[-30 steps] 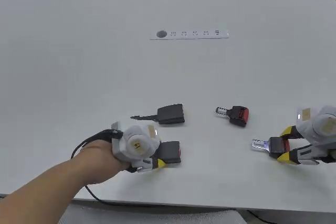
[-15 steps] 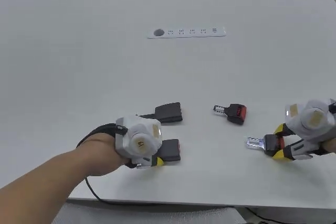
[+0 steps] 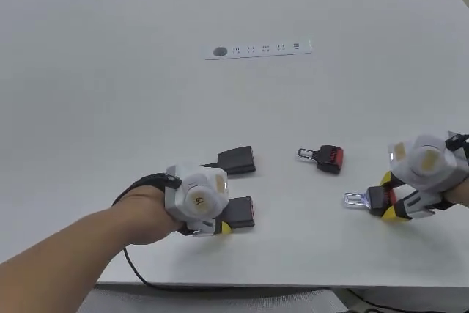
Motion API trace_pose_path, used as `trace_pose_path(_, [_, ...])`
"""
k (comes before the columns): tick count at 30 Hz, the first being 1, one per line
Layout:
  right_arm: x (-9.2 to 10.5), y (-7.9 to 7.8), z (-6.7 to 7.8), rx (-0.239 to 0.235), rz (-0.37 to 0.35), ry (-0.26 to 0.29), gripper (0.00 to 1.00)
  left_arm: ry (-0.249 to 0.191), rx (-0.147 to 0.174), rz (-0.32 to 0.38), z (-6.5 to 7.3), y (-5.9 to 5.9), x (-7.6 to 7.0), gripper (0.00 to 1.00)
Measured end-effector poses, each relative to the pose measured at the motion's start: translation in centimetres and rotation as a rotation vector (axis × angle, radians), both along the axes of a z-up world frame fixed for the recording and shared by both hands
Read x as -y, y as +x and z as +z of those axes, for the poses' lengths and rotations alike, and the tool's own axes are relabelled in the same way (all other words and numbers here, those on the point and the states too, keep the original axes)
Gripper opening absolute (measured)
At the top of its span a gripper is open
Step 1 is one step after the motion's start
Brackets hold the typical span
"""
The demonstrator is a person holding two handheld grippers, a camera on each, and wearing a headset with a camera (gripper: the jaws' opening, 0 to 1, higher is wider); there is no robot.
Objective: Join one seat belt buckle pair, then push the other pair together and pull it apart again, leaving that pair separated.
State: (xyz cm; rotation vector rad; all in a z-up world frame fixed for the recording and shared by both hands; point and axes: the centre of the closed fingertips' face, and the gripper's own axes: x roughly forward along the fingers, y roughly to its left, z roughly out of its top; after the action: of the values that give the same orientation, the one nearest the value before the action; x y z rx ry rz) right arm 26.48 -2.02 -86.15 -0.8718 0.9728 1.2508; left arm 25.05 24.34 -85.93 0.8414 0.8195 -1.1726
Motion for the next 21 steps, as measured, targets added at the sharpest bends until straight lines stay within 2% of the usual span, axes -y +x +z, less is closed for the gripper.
trace_pose_path(6, [-1.9, -0.4, 0.0, 0.002, -0.036, 0.03, 0.35, 0.014, -0.006, -0.012, 0.0, -0.1, 0.2, 0.33])
trace_pose_path(10, [-3.6, -0.5, -0.2, 0.009, -0.029, 0.048, 0.35, 0.016, -0.01, -0.008, -0.1, -0.1, 0.1, 0.33])
trace_pose_path(12, [-5.1, -1.2, -0.1, 0.018, -0.022, 0.061, 0.35, 0.016, -0.011, -0.006, -0.1, -0.1, 0.1, 0.33])
trace_pose_path(21, [-9.1, -1.3, -0.4, 0.03, 0.001, 0.105, 0.35, 0.028, -0.021, -0.003, -0.2, -0.1, 0.2, 0.33])
